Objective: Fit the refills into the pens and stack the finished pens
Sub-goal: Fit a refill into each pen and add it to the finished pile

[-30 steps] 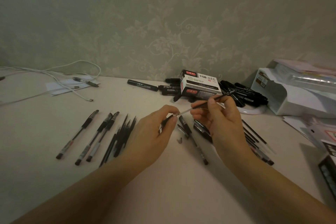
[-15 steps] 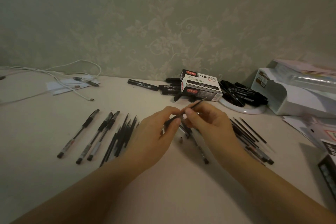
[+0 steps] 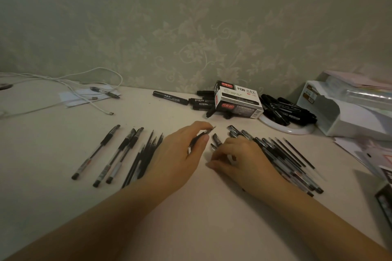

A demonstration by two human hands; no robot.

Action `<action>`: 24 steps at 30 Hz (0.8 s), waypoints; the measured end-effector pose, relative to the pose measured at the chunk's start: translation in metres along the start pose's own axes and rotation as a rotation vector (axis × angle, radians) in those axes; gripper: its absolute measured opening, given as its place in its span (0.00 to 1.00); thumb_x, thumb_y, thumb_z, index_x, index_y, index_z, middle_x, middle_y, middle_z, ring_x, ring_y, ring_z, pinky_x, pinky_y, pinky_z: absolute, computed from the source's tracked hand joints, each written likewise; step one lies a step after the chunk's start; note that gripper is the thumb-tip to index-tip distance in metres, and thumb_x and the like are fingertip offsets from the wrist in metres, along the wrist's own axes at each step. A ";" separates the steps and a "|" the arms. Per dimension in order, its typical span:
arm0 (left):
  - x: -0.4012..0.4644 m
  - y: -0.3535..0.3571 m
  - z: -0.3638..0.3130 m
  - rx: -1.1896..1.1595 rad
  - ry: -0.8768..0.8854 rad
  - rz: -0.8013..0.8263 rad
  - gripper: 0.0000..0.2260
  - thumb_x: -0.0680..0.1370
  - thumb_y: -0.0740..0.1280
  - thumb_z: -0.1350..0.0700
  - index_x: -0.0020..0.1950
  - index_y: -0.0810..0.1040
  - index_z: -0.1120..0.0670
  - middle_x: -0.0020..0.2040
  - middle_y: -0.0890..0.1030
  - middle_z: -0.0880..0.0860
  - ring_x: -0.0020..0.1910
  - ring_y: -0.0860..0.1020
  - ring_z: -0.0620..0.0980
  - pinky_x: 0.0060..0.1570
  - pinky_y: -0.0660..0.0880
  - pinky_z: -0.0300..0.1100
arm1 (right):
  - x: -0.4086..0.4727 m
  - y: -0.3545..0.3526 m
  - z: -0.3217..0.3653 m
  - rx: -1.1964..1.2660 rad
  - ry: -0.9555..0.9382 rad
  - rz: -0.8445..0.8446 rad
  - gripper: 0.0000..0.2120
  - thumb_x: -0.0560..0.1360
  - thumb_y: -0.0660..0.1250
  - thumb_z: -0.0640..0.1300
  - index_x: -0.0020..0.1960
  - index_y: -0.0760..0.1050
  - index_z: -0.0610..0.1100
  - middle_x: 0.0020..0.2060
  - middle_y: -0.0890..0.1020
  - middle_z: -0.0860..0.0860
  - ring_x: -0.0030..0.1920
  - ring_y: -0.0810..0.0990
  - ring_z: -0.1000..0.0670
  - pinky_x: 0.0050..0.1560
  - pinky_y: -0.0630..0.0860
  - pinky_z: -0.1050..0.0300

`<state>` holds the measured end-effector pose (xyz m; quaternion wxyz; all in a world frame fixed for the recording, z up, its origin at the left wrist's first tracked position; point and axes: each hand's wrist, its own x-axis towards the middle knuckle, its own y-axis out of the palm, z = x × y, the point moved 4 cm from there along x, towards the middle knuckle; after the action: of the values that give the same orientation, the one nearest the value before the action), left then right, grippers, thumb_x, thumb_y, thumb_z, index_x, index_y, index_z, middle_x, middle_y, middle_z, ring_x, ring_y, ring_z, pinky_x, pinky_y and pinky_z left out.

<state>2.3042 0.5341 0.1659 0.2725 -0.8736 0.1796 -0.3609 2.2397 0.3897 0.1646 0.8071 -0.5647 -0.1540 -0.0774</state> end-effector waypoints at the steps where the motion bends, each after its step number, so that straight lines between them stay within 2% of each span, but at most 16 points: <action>1: 0.000 0.000 0.000 0.001 0.004 0.000 0.11 0.80 0.57 0.46 0.61 0.73 0.40 0.37 0.73 0.32 0.39 0.73 0.31 0.36 0.66 0.25 | 0.000 -0.001 0.000 0.043 0.014 -0.031 0.08 0.74 0.71 0.55 0.46 0.83 0.52 0.39 0.80 0.59 0.43 0.72 0.59 0.44 0.68 0.64; 3: 0.000 0.001 0.000 0.015 0.005 0.014 0.10 0.80 0.57 0.45 0.60 0.73 0.39 0.40 0.75 0.33 0.41 0.74 0.33 0.37 0.68 0.26 | -0.001 -0.007 -0.002 0.237 0.111 -0.145 0.04 0.75 0.71 0.51 0.44 0.82 0.52 0.36 0.81 0.59 0.40 0.76 0.61 0.41 0.69 0.70; 6: 0.000 0.001 0.000 0.032 -0.005 0.042 0.09 0.81 0.57 0.45 0.59 0.72 0.38 0.45 0.78 0.38 0.45 0.76 0.38 0.42 0.75 0.36 | -0.001 -0.016 -0.009 0.588 0.287 -0.328 0.03 0.75 0.72 0.49 0.43 0.82 0.55 0.37 0.84 0.57 0.41 0.82 0.58 0.43 0.76 0.66; 9: -0.001 0.002 -0.003 0.018 0.008 0.071 0.08 0.81 0.57 0.46 0.58 0.72 0.38 0.44 0.78 0.40 0.44 0.76 0.39 0.43 0.76 0.41 | 0.000 -0.019 -0.009 0.807 0.283 -0.376 0.07 0.76 0.71 0.45 0.44 0.82 0.58 0.40 0.85 0.56 0.43 0.84 0.57 0.43 0.78 0.67; 12: -0.002 0.002 -0.008 0.000 0.039 0.111 0.09 0.82 0.58 0.48 0.59 0.73 0.39 0.44 0.78 0.40 0.44 0.76 0.39 0.41 0.74 0.39 | 0.002 -0.014 -0.005 0.818 0.212 -0.312 0.08 0.76 0.72 0.43 0.45 0.82 0.56 0.41 0.86 0.55 0.44 0.84 0.56 0.46 0.77 0.68; 17: -0.002 0.000 -0.008 0.011 0.034 0.127 0.08 0.81 0.59 0.49 0.57 0.74 0.40 0.37 0.74 0.35 0.40 0.74 0.35 0.36 0.66 0.29 | 0.004 -0.009 -0.008 0.776 0.179 -0.276 0.07 0.75 0.72 0.44 0.47 0.83 0.56 0.42 0.86 0.55 0.45 0.85 0.55 0.47 0.78 0.67; 19: -0.002 0.000 -0.009 0.016 0.024 0.132 0.07 0.81 0.60 0.48 0.57 0.75 0.42 0.38 0.76 0.37 0.40 0.75 0.35 0.39 0.71 0.32 | 0.003 -0.009 -0.008 0.778 0.173 -0.256 0.07 0.74 0.73 0.44 0.47 0.83 0.56 0.43 0.86 0.56 0.46 0.85 0.56 0.47 0.78 0.69; 21: -0.001 -0.001 -0.010 0.025 0.014 0.138 0.08 0.81 0.60 0.47 0.57 0.75 0.44 0.43 0.78 0.41 0.44 0.76 0.38 0.44 0.76 0.40 | 0.003 -0.009 -0.008 0.784 0.167 -0.233 0.07 0.74 0.73 0.44 0.47 0.84 0.56 0.43 0.86 0.56 0.46 0.85 0.57 0.47 0.77 0.70; 24: -0.001 -0.001 -0.013 0.053 0.045 0.147 0.09 0.81 0.59 0.48 0.56 0.76 0.46 0.46 0.78 0.44 0.46 0.75 0.41 0.47 0.75 0.43 | 0.002 -0.009 -0.008 0.776 0.175 -0.225 0.05 0.72 0.74 0.46 0.46 0.84 0.56 0.42 0.86 0.56 0.45 0.85 0.56 0.47 0.78 0.68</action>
<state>2.2944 0.5308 0.1730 0.3170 -0.8422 0.2396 -0.3643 2.2400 0.3790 0.1707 0.9567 -0.1894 -0.1634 -0.1491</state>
